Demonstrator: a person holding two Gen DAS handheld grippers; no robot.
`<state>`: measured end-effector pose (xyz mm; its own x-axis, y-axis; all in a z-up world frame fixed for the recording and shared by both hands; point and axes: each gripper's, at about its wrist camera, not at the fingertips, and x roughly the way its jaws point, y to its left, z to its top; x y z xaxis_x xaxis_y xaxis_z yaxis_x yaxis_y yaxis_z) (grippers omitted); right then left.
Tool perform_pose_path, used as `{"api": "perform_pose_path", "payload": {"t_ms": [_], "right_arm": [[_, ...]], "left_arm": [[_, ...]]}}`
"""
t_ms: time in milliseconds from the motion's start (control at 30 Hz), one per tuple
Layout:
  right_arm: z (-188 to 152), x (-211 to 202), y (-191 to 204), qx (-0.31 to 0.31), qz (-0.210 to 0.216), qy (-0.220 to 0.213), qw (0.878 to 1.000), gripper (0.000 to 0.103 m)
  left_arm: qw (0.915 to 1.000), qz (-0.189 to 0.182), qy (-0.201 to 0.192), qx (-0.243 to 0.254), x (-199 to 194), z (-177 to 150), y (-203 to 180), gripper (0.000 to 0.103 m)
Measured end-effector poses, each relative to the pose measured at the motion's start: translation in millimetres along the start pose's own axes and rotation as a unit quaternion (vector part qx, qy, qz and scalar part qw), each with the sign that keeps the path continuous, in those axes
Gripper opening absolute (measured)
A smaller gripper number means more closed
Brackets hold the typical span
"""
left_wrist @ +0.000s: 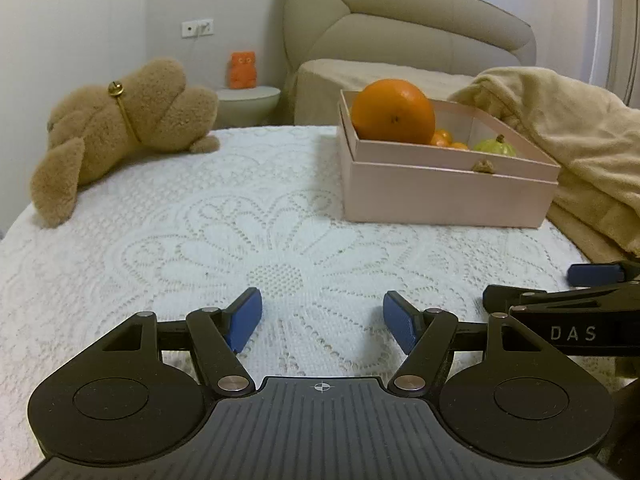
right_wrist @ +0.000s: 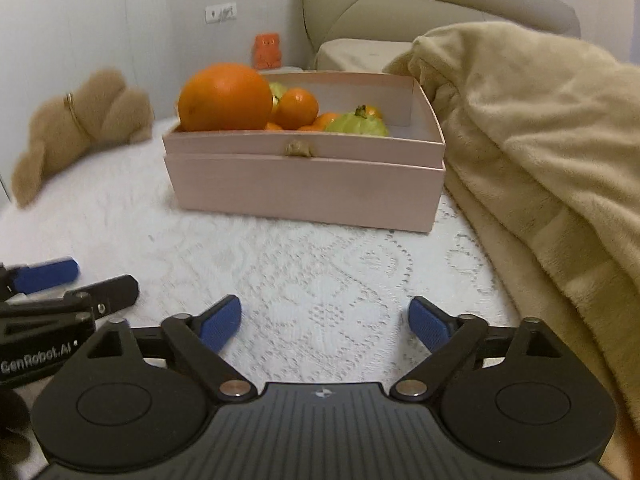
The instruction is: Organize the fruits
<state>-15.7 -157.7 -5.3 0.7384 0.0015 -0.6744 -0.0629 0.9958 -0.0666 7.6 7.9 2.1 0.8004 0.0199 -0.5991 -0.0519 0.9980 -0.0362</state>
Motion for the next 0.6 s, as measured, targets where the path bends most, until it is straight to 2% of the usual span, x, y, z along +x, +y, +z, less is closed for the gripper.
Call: {"api": "perform_pose_path", "payload": {"t_ms": [133,200,267,600], "right_arm": [[-1.9,2.4,-4.8,0.012,-0.003,0.008,1.0,0.103],[-2.7,2.4,-3.8,0.007,-0.006,0.005,1.0,0.103],[-9.6,-0.9,-3.4,0.0,-0.003,-0.018,1.0,0.103],[-9.9,-1.0,-3.4,0.006,-0.003,-0.022,1.0,0.103]], "left_arm": [[0.9998,0.013,0.003,0.017,1.5,0.0,-6.5,0.074],[0.9998,0.013,0.003,0.016,1.0,-0.4,-5.8,0.074],[0.9997,0.014,0.003,0.018,1.1,-0.3,-6.8,0.074],[0.9997,0.014,0.004,0.018,1.8,0.1,-7.2,0.074]]}}
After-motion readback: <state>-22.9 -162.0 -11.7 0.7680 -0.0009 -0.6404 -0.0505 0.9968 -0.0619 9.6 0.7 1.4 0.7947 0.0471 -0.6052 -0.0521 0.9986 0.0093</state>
